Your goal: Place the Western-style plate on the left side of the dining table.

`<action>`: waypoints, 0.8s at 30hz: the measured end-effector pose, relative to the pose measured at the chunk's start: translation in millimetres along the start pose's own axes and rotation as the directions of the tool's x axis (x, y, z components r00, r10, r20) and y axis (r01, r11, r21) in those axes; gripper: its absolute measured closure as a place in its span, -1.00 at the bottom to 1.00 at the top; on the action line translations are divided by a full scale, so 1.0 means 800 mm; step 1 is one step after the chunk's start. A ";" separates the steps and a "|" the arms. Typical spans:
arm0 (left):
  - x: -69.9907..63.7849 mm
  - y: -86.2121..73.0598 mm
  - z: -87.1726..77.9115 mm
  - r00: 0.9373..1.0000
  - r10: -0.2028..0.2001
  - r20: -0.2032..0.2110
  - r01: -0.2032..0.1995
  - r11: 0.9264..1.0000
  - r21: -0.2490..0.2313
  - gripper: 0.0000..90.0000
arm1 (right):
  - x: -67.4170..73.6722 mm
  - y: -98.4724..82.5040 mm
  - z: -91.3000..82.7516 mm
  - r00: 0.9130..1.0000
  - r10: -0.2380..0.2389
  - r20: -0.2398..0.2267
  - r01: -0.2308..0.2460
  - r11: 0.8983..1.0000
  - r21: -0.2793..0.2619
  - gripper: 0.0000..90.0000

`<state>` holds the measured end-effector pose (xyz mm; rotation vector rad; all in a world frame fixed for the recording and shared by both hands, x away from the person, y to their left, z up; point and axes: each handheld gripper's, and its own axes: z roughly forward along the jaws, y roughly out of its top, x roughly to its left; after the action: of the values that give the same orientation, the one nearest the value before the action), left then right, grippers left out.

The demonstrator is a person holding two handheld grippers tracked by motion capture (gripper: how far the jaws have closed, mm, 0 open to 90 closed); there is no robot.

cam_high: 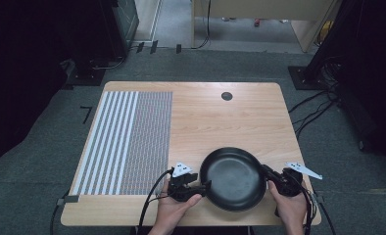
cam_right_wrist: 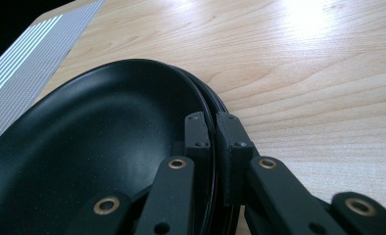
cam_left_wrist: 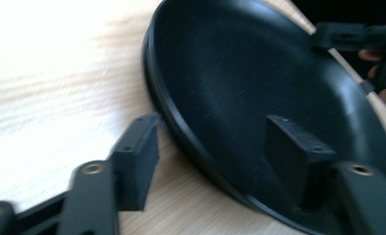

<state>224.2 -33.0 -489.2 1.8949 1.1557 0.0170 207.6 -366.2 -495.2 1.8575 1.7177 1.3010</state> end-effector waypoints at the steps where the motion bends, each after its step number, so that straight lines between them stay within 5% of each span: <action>1: 0.000 0.000 0.000 1.000 -0.008 0.011 0.008 1.000 0.001 -0.15 | 0.000 0.000 0.000 1.000 -0.003 0.001 0.003 1.000 -0.001 0.88; 3: -0.004 0.000 0.000 0.999 -0.013 0.044 0.013 1.000 0.002 -0.12 | 0.001 0.000 0.000 1.000 -0.007 0.004 0.007 1.000 -0.003 0.88; 24: -0.008 0.000 -0.002 1.000 -0.026 -0.004 0.026 0.999 0.028 0.04 | 0.010 -0.003 0.005 1.000 -0.016 -0.027 0.017 0.999 0.027 0.88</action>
<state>220.2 -36.8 -485.6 1.9045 1.1886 -0.0100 207.8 -356.8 -495.7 1.8445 1.7689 1.3086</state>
